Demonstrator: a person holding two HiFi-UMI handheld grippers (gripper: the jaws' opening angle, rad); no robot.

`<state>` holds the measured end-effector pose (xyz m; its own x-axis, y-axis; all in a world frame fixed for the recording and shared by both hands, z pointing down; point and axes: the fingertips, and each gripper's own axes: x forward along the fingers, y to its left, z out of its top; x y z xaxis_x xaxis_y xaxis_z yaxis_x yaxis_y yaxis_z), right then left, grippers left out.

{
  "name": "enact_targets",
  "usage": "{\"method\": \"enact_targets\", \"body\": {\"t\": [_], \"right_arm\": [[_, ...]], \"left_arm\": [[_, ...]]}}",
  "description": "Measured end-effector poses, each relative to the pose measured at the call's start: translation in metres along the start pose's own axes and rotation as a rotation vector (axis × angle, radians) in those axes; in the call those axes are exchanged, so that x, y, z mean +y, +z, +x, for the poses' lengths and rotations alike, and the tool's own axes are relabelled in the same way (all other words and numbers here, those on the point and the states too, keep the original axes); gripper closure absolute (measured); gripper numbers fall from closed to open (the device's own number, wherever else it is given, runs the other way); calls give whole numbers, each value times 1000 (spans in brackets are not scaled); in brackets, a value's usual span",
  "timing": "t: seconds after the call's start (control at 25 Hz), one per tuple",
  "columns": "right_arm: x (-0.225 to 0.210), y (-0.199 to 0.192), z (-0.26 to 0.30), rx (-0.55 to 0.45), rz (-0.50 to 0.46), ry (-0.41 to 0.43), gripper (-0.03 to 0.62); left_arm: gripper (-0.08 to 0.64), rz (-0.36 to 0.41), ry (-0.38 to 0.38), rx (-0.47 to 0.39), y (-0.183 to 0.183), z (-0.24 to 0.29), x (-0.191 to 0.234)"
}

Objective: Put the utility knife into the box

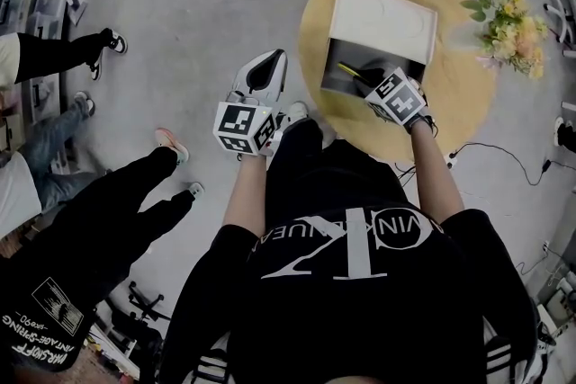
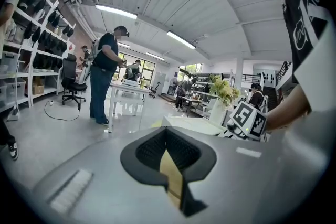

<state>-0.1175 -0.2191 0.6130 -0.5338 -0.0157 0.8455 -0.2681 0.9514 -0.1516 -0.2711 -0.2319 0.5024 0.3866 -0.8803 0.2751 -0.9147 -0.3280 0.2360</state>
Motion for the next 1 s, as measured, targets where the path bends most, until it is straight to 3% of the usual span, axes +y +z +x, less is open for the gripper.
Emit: {"method": "enact_targets", "body": {"t": [0.52,1.0], "right_arm": [[-5,3,-2,5,13,-10,538],[-17,0,-7,-12,36,-78,538]], "left_arm": [[549,-5,-13,5,3,7,-1],[549,-7,-10,0,1,2,-6]]}}
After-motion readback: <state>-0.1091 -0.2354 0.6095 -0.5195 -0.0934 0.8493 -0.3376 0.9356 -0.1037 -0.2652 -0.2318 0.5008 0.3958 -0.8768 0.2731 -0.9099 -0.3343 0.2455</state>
